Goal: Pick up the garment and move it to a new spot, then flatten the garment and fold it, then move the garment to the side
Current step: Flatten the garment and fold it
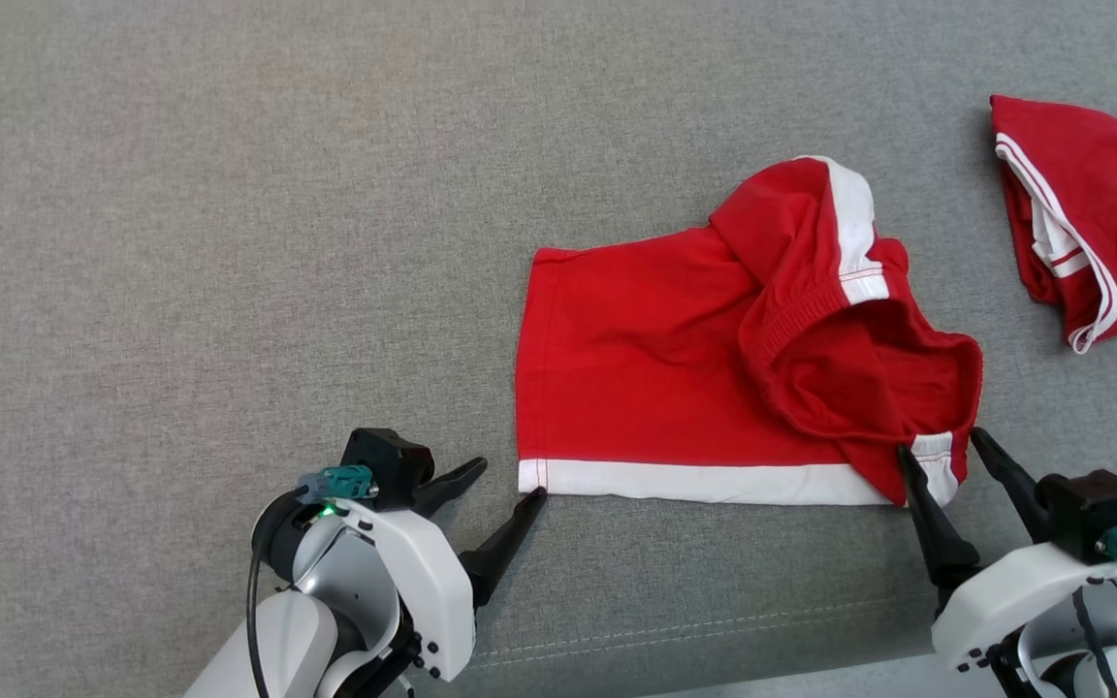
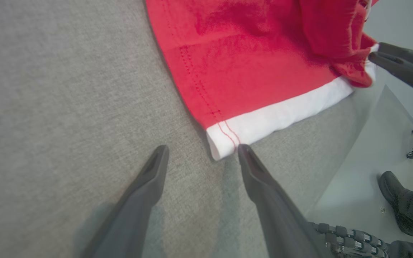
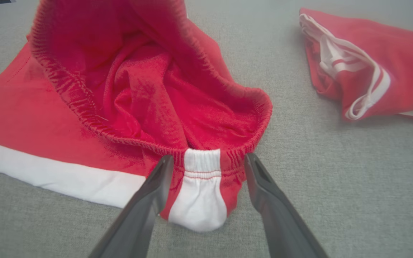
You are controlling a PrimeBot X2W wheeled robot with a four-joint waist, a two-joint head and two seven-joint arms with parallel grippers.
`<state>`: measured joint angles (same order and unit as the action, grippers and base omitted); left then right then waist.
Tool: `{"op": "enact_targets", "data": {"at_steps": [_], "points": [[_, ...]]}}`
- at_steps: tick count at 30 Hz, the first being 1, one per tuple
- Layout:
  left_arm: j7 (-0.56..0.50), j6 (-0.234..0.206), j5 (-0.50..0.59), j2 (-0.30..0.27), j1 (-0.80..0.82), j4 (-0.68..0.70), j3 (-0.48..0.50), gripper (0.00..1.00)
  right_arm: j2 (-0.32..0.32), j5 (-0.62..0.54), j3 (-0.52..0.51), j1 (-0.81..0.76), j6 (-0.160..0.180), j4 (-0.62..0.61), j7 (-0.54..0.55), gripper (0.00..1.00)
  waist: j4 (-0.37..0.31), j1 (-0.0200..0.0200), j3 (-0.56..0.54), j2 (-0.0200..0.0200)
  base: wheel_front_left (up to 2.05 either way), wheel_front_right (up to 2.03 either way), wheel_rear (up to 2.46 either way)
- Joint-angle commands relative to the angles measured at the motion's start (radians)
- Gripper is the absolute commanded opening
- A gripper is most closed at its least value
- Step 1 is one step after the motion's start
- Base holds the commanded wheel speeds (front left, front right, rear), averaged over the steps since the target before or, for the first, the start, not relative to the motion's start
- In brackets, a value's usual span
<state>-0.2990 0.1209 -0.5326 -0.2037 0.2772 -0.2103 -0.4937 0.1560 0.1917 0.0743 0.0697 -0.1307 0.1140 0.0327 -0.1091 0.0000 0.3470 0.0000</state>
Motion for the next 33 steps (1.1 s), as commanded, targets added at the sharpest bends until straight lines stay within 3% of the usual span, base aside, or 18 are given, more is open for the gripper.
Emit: {"op": "enact_targets", "data": {"at_steps": [1,3,4,5,6,7,8,9,24,33], "points": [[-0.014,-0.001,-0.01,-0.009,0.034,-0.007,0.025,1.0,0.021,-0.007,0.023,0.029,0.0,-0.016,0.009,1.0,0.003,0.0,0.012,0.0,0.0,0.0,0.0],[-0.026,0.0,-0.017,-0.009,0.041,-0.018,0.02,0.96,0.023,-0.003,0.031,0.039,0.0,-0.006,0.027,1.0,0.004,0.0,0.019,0.0,0.0,0.0,0.0],[-0.033,0.0,-0.022,-0.009,0.043,-0.024,0.017,0.85,0.025,-0.003,0.034,0.044,0.0,0.0,0.033,1.0,0.005,0.0,0.022,0.0,0.0,0.0,0.0],[-0.039,0.001,-0.025,-0.009,0.045,-0.029,0.014,0.64,0.026,-0.002,0.034,0.048,0.0,0.008,0.045,0.98,0.006,0.0,0.025,0.0,0.0,0.0,0.0],[-0.044,0.001,-0.028,-0.011,0.047,-0.033,0.01,0.42,0.027,0.001,0.038,0.051,0.0,0.014,0.054,0.58,0.007,0.0,0.028,0.0,0.0,0.0,0.0],[-0.046,0.002,-0.031,-0.011,0.049,-0.035,0.007,0.14,0.029,0.003,0.041,0.054,0.0,0.016,0.057,0.37,0.007,0.0,0.03,0.0,0.0,0.0,0.0],[-0.048,0.002,-0.035,-0.012,0.05,-0.037,0.004,0.0,0.029,0.003,0.041,0.055,0.0,0.021,0.06,0.04,0.008,0.0,0.032,0.0,0.0,0.0,0.0],[-0.048,0.003,-0.036,-0.014,0.051,-0.038,0.002,0.0,0.028,0.005,0.039,0.054,0.0,0.024,0.062,0.0,0.008,0.0,0.033,0.0,0.0,0.0,0.0],[-0.024,-0.002,-0.068,-0.035,-0.017,0.043,-0.005,0.0,-0.039,0.044,-0.032,-0.07,0.0,-0.069,0.026,0.0,0.002,0.0,0.03,0.0,0.0,0.0,0.0],[0.01,-0.075,-0.047,-0.081,-0.062,0.137,0.046,0.0,-0.05,0.05,-0.04,-0.088,0.0,-0.087,0.027,0.0,0.009,0.0,0.015,0.0,0.0,0.0,0.0]]}}
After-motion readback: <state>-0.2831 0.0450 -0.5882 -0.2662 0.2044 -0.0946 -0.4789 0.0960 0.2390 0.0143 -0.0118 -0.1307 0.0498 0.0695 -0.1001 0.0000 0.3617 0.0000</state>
